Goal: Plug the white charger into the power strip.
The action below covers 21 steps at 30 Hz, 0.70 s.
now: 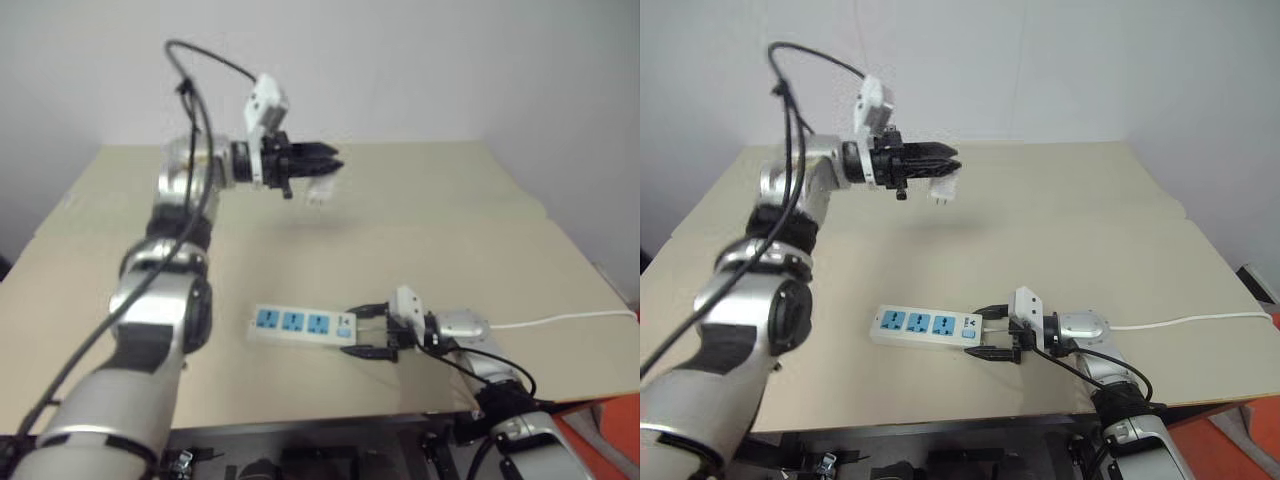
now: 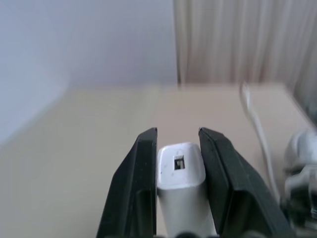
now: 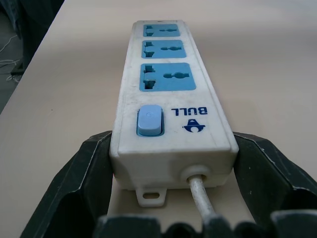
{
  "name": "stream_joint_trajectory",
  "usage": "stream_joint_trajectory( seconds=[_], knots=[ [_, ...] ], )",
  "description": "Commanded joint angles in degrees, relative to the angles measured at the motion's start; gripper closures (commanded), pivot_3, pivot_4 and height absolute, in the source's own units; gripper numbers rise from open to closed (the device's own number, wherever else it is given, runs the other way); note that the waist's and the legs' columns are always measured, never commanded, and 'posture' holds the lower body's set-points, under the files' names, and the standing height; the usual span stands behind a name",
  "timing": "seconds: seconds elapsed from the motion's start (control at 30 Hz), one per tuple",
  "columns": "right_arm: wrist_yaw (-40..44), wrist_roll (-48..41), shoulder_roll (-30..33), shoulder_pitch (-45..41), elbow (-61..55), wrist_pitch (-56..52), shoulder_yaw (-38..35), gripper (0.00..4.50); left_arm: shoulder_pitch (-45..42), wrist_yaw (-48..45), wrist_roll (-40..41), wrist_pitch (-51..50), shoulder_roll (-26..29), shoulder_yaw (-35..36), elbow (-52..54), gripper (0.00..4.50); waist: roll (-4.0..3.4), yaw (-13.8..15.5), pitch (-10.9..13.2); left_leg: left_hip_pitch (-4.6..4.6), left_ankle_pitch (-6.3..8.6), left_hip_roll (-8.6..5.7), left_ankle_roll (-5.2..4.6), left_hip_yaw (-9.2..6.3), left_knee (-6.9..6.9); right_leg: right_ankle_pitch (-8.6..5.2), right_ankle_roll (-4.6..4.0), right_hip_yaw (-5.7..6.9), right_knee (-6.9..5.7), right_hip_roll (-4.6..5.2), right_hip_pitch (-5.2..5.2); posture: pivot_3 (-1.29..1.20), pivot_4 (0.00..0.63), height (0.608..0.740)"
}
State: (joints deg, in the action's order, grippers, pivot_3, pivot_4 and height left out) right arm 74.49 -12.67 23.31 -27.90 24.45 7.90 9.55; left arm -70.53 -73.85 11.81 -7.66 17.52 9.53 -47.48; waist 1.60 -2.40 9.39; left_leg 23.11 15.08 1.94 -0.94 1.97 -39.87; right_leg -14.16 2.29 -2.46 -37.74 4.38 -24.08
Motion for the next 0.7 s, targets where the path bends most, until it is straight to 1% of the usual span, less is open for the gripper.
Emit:
stream_joint_trajectory(
  seconds=[0.03, 0.07, 0.13, 0.17, 0.23, 0.33, 0.47, 0.7],
  knots=[
    [-0.4, 1.1, 0.0, 1.2, 0.1, -0.8, 1.3, 1.08, 7.7, -2.6, 7.3, -1.5, -2.0, 0.7, 12.0, 3.51, 0.00, -0.1, 0.0, 0.05, 0.00, -0.01, 0.00, 0.00, -0.02, 0.00, 0.00, 0.00, -0.01, -0.01, -0.04, 0.00, 0.150, 0.740],
    [-0.5, 1.1, 0.0, 1.4, 0.0, -0.8, 1.2, 1.08, 11.0, -3.1, 8.7, -1.6, -2.7, 0.5, 15.1, 3.51, 0.00, -0.1, 0.0, 0.05, 0.00, 0.00, 0.00, 0.00, -0.02, 0.00, 0.00, -0.02, -0.02, -0.01, -0.07, 0.00, 0.150, 0.740],
    [-0.6, 1.1, 0.0, 1.7, -0.3, -0.8, 1.3, 1.08, 14.8, -3.5, 12.3, -5.0, -4.1, 0.8, 17.6, 3.51, 0.00, -0.1, 0.0, 0.07, -0.01, 0.02, 0.01, 0.00, -0.02, 0.00, 0.00, -0.01, -0.01, -0.03, -0.09, 0.00, 0.150, 0.740],
    [-0.6, 1.1, 0.0, 1.8, -0.4, -0.8, 1.3, 1.08, 16.0, -4.2, 12.8, -6.6, -3.9, 0.0, 18.1, 3.51, 0.00, 0.0, 0.0, 0.06, -0.01, 0.01, 0.01, -0.01, -0.02, 0.00, 0.00, -0.01, -0.01, -0.03, -0.08, 0.00, 0.150, 0.740],
    [-0.7, 1.1, 0.0, 1.9, -0.5, -0.9, 1.4, 1.08, 18.6, -6.9, 12.6, -5.4, -3.5, -2.1, 18.7, 3.51, -0.01, 0.0, 0.0, 0.05, -0.02, 0.00, 0.02, 0.00, -0.04, 0.00, 0.00, 0.00, -0.01, -0.03, -0.04, 0.00, 0.150, 0.740],
    [-1.0, 1.2, 0.0, 2.2, -0.9, -0.9, 1.5, 1.08, 21.0, -10.7, 12.5, -4.5, -2.8, -4.5, 18.6, 3.51, -0.02, 0.0, 0.0, -0.12, -0.01, -0.01, 0.02, 0.07, -0.01, 0.00, 0.00, 0.00, 0.05, -0.04, 0.14, 0.00, 0.150, 0.740],
    [-1.4, 1.3, 0.1, 2.5, -1.4, -0.9, 1.7, 1.08, 24.1, -16.6, 11.5, 0.4, -1.6, -7.6, 18.6, 3.51, -0.02, -0.1, 0.0, -0.12, -0.01, 0.00, 0.02, 0.09, 0.01, 0.00, 0.00, 0.00, 0.09, -0.07, 0.16, 0.00, 0.150, 0.740],
    [-1.8, 1.4, 0.2, 3.2, -2.2, -1.1, 1.9, 1.08, 26.3, -18.6, 13.4, 2.3, -2.5, -8.5, 19.7, 3.51, -0.02, 0.0, 0.0, -0.12, -0.02, 0.00, 0.02, 0.10, 0.00, 0.00, 0.00, 0.00, 0.14, -0.06, 0.16, 0.00, 0.150, 0.740]
  ],
)
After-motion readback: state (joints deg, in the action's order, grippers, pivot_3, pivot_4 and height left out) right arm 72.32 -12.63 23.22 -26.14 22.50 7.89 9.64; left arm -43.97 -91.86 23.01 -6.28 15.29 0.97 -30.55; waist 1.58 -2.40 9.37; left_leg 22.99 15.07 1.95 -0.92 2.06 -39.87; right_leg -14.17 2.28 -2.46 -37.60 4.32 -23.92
